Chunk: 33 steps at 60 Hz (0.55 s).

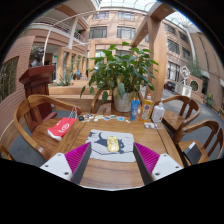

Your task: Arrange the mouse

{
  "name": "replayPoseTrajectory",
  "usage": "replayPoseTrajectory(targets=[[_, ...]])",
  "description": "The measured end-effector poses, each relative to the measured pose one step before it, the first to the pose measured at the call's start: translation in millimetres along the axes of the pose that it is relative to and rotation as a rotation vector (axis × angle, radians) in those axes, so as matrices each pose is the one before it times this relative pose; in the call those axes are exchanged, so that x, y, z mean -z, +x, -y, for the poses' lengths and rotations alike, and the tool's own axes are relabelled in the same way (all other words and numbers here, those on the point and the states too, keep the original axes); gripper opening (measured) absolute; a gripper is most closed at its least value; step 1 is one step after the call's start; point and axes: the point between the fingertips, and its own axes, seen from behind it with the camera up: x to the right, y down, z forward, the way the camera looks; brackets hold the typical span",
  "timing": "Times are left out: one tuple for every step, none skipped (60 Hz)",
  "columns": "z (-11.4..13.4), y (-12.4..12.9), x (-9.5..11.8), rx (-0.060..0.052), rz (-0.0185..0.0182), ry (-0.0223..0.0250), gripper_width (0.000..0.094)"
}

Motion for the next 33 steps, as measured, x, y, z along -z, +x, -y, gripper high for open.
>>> replayPoseTrajectory(targets=[[0.00,-0.50,5.48,0.0003,0.00123,0.00407,0.0859],[-0.26,-0.20,6.02,0.0004,0.00041,0.00327,0.0858],[-0.56,-0.21,5.71,0.0009,0.00028,0.00197,0.0857],[-0.52,-0.30,5.32,0.0021,0.00095,0.00121,0.0858],[-0.85,-1.79,4.45,0.0021,-0.00020,0.00198,0.0856],[-0.31,0.37,4.58,0.0023,-0.00081,0.00159,0.0856],[-0.45,0.52,4.32,0.0015,-0.00140,0.00133,0.0855],[-0.70,0.13,5.80,0.0017,-0.00084,0.00107,0.0856],[-0.54,0.34,3.72,0.0020,-0.00082,0.00105,0.0855],[-0.31,0.07,3.58,0.0020,-0.00047,0.00116,0.0855],[-0.57,0.00,3.36,0.0018,-0.00045,0.00092,0.0853],[-0.61,-0.28,3.44,0.0019,0.00049,0.00106,0.0854],[-0.43,-0.57,3.12,0.0016,0.00099,0.00140,0.0853],[-0.61,-0.26,2.83,0.0013,0.00083,0.00156,0.0852],[-1.38,-0.98,1.76,0.0025,0.00045,0.00146,0.0852],[-0.81,-0.50,2.70,0.0047,0.00132,-0.00040,0.0853],[-0.51,-0.68,3.01,0.0050,0.00164,-0.00093,0.0854],[-0.95,-0.56,1.58,0.0055,0.00092,-0.00077,0.0854],[-0.66,0.06,1.68,0.0037,-0.00027,-0.00002,0.0856],[-0.50,0.59,1.44,0.0023,-0.00125,0.00089,0.0855],[-0.77,0.49,1.67,0.0003,-0.00062,0.00151,0.0854],[-0.09,-0.22,1.38,-0.0015,0.00157,0.00134,0.0855],[-0.40,-0.40,1.18,-0.0029,0.00242,0.00112,0.0855],[-0.12,-0.35,1.33,-0.0030,0.00082,0.00178,0.0853],[-0.11,-0.27,0.49,-0.0020,-0.00153,0.00179,0.0854],[-0.57,0.76,1.53,0.0008,-0.00296,0.00135,0.0853],[-0.61,0.74,1.32,0.0015,-0.00228,-0.00037,0.0851],[-0.86,0.35,0.81,-0.0002,-0.00044,-0.00222,0.0851],[-1.00,0.31,0.81,-0.0014,0.00036,-0.00336,0.0853],[-0.95,0.12,0.75,-0.0019,0.00021,-0.00313,0.0853],[-0.73,0.18,0.69,-0.0018,0.00038,-0.00240,0.0853],[-0.40,0.26,0.34,-0.0017,0.00024,-0.00106,0.0854],[-0.14,0.26,0.31,-0.0017,0.00048,0.00008,0.0856]])
